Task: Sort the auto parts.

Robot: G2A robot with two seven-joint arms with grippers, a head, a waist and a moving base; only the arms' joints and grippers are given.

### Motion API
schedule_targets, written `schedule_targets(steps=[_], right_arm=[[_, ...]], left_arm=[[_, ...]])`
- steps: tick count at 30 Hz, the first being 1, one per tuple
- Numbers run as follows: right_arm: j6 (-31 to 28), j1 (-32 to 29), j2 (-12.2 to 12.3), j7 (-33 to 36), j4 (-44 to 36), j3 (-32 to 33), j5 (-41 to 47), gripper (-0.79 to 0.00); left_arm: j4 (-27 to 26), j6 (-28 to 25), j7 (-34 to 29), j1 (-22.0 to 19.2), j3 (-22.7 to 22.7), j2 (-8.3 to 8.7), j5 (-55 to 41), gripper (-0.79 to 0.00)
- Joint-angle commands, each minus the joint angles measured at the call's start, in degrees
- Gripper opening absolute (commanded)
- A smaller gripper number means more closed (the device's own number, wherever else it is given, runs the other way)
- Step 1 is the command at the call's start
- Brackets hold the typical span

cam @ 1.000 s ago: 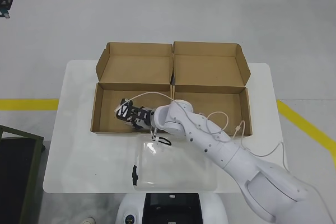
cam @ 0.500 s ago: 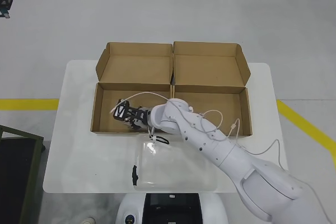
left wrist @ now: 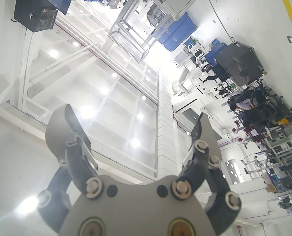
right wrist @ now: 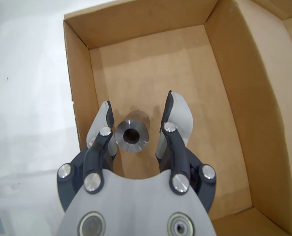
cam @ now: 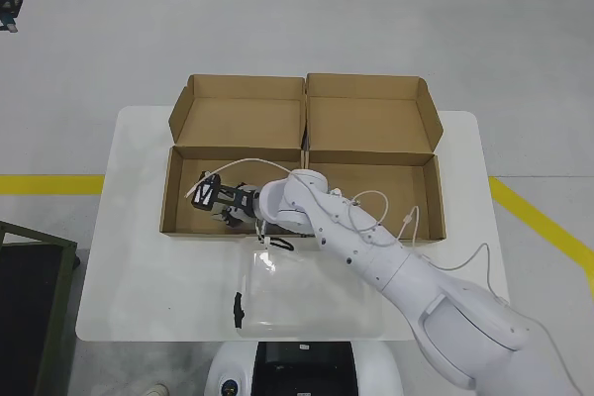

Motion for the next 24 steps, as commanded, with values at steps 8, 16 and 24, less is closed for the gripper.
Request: schedule_targets(steps=[8, 16, 24], right_arm=[[-1.5, -1.6, 1.4, -0.8, -9.0, 4.5, -1.1, -0.206], [-2.6, -9.1, 4.6, -2.0, -21.5, 11.3, -2.6, 0.000], [-4.4, -22.0, 8.6, -4.6, -34.7, 21.0, -6.1, 0.000]], left_arm=[[0.0, 0.0, 0.0, 0.0, 0.0, 0.00, 0.0, 0.000], [0.0, 0.0, 0.0, 0.0, 0.0, 0.00, 0.0, 0.000], [0.0, 0.0, 0.0, 0.0, 0.0, 0.00, 0.0, 0.000]])
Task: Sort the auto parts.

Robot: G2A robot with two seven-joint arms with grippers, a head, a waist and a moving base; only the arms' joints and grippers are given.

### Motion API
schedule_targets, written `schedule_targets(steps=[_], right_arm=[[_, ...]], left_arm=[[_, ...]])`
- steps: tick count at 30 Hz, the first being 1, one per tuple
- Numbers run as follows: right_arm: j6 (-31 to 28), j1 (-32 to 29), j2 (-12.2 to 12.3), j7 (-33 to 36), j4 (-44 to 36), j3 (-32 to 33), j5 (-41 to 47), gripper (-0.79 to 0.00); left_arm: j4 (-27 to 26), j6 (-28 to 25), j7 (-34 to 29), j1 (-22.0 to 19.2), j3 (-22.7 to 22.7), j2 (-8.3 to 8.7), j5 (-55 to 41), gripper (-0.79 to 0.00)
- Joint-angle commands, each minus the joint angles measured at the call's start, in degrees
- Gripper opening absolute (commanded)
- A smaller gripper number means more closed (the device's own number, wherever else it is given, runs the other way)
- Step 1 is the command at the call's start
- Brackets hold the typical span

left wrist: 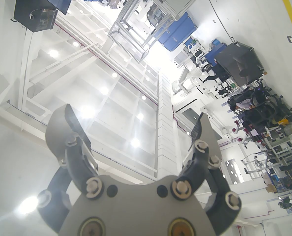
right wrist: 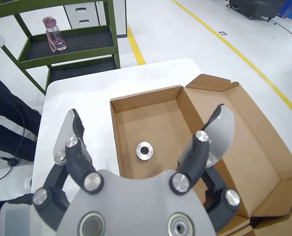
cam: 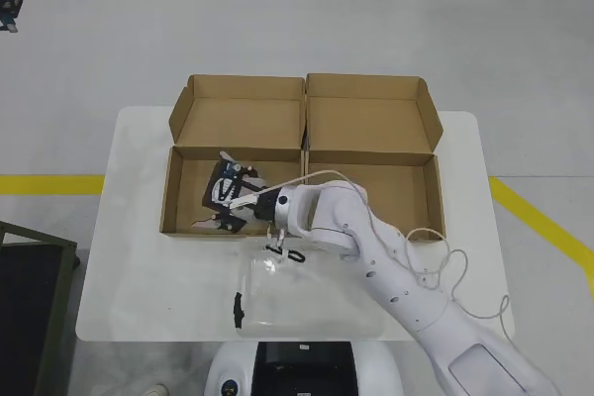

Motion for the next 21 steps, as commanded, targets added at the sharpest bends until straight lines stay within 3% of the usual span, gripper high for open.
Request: schedule_targets(steps=[1, 10, 21], right_arm=[[-0.9, -3.9, 1.1, -1.1, -3.0, 3.0, -1.1, 0.000], [-2.4, -18.1, 4.8, -7.6, -14.7, 15.0, -8.6, 0.000], [3.5, -33.1, 7.4, -20.1, -22.6, 28.7, -13.4, 0.000]], left_arm=[[0.0, 0.0, 0.0, 0.0, 0.0, 0.00, 0.0, 0.000], [0.0, 0.0, 0.0, 0.0, 0.0, 0.00, 0.0, 0.000], [0.0, 0.0, 0.0, 0.0, 0.0, 0.00, 0.0, 0.000]])
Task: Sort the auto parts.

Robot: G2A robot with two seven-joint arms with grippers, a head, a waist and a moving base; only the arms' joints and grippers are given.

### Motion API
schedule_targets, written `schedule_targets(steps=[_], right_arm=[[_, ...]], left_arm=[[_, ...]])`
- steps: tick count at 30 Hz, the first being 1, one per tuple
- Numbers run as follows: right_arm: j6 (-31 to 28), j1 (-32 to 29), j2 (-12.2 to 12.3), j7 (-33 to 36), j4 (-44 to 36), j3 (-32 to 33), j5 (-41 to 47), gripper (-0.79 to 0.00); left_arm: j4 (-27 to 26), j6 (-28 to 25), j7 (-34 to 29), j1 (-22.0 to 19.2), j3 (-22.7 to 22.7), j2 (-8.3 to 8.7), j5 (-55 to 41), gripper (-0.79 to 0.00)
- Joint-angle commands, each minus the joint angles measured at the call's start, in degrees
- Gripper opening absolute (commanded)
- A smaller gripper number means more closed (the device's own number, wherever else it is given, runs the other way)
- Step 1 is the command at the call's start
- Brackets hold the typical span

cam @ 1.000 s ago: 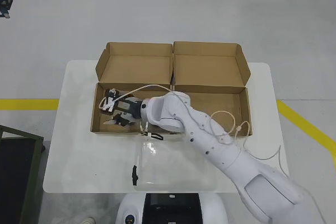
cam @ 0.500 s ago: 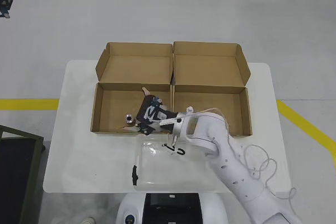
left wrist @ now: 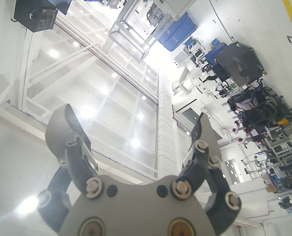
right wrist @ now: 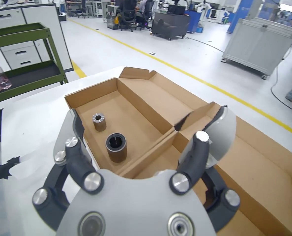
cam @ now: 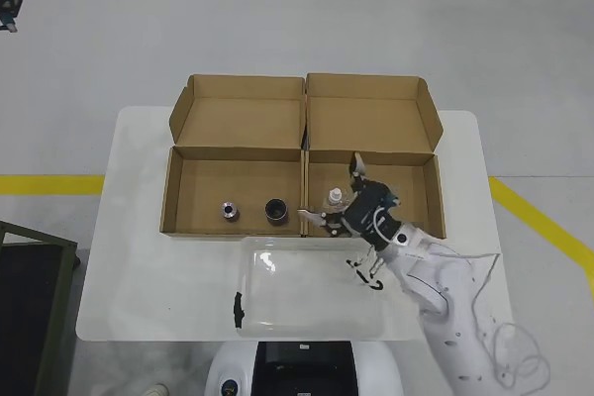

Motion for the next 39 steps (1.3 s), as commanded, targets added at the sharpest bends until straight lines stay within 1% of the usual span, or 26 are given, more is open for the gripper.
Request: schedule_targets(steps=[1, 6, 11, 17, 23, 39], right_arm=[[2.2, -2.9, 0.3, -2.6, -0.6, 2.6, 0.2, 0.000], [5.9, -9.7, 0.9, -7.4, -2.9, 8.0, 0.0, 0.000], [7.9, -16.7, 1.5, -10.9, -6.1, 12.8, -0.5, 0.000], [11.0, -22.1, 1.8, -13.0, -8.1, 16.5, -0.1, 0.000], [12.8, -23.8, 2.0, -13.3, -9.1, 17.8, 1.1, 0.000], [12.9, -23.8, 2.0, -13.3, -9.1, 17.8, 1.1, -0.001]], left_arm=[[0.0, 0.0, 0.0, 0.0, 0.0, 0.00, 0.0, 0.000], [0.0, 0.0, 0.0, 0.0, 0.0, 0.00, 0.0, 0.000], [0.0, 0.0, 0.0, 0.0, 0.0, 0.00, 0.0, 0.000], [0.0, 0.0, 0.0, 0.0, 0.0, 0.00, 0.0, 0.000], [0.0, 0.0, 0.0, 0.0, 0.0, 0.00, 0.0, 0.000], [0.0, 0.0, 0.0, 0.0, 0.0, 0.00, 0.0, 0.000]])
